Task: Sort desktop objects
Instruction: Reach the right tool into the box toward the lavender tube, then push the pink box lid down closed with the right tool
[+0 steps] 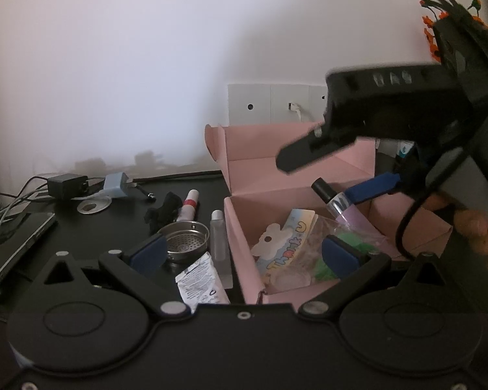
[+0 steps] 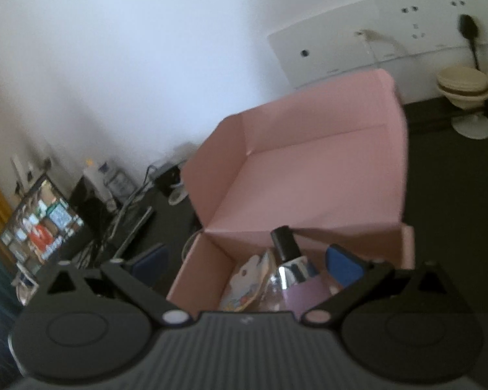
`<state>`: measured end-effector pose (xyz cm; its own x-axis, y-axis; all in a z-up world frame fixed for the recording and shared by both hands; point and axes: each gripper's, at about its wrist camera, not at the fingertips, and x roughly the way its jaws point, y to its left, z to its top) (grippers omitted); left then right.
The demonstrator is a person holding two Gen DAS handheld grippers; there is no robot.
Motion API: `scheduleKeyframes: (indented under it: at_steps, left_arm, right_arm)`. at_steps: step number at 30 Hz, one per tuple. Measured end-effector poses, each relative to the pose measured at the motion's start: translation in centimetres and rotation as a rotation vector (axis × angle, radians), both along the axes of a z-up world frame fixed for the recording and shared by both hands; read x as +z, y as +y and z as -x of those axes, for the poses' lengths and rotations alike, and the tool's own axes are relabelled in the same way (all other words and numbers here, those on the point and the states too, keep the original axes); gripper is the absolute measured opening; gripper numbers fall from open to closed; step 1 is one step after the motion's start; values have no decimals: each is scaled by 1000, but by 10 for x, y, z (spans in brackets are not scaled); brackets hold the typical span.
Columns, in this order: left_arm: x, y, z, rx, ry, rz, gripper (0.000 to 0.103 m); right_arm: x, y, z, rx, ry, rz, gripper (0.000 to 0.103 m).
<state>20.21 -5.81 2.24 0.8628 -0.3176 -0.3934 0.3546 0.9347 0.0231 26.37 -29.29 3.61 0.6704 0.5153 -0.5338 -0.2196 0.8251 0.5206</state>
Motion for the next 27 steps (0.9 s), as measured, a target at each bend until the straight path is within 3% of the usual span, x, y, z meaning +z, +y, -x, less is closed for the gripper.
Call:
scheduleKeyframes:
  at_steps: [5,10,14,22,27]
  left_arm:
    - [1,-1,0,-2,-1,-2,103]
    - [1,1,-1,-1,7,6,103]
    - [1,2,-3,2,11,7,103]
    - [1,-2,-1,-1,-3,-15,103]
    - [1,0,-4,1,13,-7,103]
  right_arm:
    - [4,2,-7,42,23,-116,102]
    - [-9,19,-18,68,111,-97,102]
    - [0,11,-14,62,70,-114,102]
    - [36,-73,1,-221,-127,-196,102]
    - [18,-96,-12,-251,-81,-271,102]
